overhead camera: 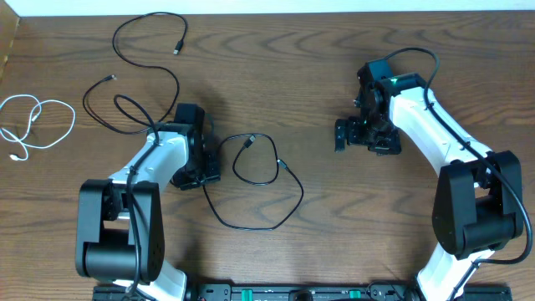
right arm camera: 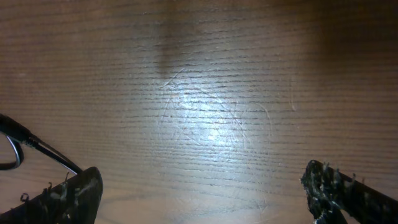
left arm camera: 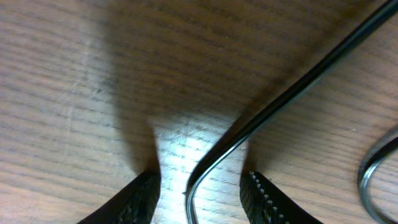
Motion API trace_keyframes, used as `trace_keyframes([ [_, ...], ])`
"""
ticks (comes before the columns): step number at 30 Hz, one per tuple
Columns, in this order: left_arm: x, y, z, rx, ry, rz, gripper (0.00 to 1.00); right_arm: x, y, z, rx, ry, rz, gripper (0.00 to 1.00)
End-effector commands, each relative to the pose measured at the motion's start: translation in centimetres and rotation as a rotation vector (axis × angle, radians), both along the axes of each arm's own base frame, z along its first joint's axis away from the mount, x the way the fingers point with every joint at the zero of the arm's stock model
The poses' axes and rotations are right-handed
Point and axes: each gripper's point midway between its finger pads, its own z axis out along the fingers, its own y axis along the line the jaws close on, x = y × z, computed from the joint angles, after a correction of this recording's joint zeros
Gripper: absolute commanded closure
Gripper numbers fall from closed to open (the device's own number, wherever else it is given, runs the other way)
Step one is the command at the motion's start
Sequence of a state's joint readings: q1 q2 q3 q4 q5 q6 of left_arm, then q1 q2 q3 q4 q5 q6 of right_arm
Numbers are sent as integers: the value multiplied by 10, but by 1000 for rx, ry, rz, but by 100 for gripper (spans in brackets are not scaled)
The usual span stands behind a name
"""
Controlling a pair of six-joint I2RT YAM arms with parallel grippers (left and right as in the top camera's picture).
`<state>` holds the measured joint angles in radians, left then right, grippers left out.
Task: Untangle cables
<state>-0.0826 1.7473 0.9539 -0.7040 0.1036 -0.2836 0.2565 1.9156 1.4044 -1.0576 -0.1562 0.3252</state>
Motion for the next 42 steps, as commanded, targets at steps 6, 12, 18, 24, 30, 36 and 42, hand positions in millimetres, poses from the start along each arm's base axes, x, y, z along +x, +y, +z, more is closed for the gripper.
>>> trace_keyframes([
  [6,-22,3,-20,15,49,-9,65,-1,-2,3,-6,-9,4,1],
  [12,-22,3,-21,15,45,-8,93,-1,-2,3,-6,-9,4,1],
  [18,-23,3,-19,15,49,-8,93,-1,-2,3,-6,-9,4,1],
  [24,-18,3,4,11,-5,7,93,-1,-2,3,-6,-9,4,1],
  [30,-9,-5,52,-45,-162,4,93,-1,-2,3,-6,-9,4,1],
  [36,-6,-16,100,-125,-329,4,93,-1,-2,3,-6,-9,4,1],
  [42,-9,-16,106,-127,-340,14,60,-1,-2,3,-6,-9,4,1],
])
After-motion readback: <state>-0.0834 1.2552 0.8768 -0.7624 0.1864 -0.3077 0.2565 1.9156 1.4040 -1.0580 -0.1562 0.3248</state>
